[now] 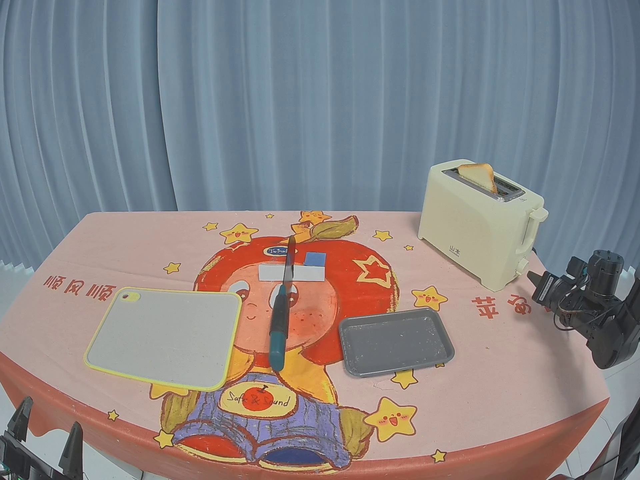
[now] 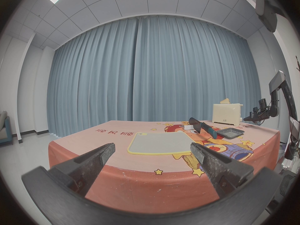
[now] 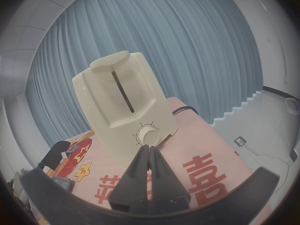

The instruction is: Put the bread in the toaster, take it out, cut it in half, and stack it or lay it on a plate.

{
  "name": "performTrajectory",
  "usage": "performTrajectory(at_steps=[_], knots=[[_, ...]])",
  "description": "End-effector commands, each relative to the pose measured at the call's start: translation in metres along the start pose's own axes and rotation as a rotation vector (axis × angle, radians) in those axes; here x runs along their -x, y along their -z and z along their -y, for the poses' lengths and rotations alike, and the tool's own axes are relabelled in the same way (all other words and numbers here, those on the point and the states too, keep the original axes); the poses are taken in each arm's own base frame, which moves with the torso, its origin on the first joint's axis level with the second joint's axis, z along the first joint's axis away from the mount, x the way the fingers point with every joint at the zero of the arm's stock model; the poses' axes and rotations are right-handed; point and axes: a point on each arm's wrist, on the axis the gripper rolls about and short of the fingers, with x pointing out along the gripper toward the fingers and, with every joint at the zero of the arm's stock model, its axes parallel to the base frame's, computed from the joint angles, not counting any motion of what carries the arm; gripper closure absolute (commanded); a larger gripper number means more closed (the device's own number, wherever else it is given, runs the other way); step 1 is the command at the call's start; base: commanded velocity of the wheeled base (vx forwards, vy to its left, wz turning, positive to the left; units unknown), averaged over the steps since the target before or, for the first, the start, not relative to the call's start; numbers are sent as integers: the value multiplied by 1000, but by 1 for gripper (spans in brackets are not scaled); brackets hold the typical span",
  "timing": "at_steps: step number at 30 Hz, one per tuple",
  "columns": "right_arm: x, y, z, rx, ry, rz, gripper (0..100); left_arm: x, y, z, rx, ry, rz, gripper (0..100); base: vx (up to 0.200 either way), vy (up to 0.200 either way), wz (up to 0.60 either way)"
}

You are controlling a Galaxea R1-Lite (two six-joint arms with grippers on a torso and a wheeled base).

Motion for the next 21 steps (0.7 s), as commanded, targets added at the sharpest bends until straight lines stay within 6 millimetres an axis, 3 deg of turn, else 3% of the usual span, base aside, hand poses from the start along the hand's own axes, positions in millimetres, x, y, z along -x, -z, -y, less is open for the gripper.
performTrajectory(at_steps=[1,21], knots=[[0,1,0,1,2,-4,100,0,5,0,0,-2,-1,0,0,0,0],[-13,12,6,-6,16,-42,100,0,5,0,0,0,-1,0,0,0,0]])
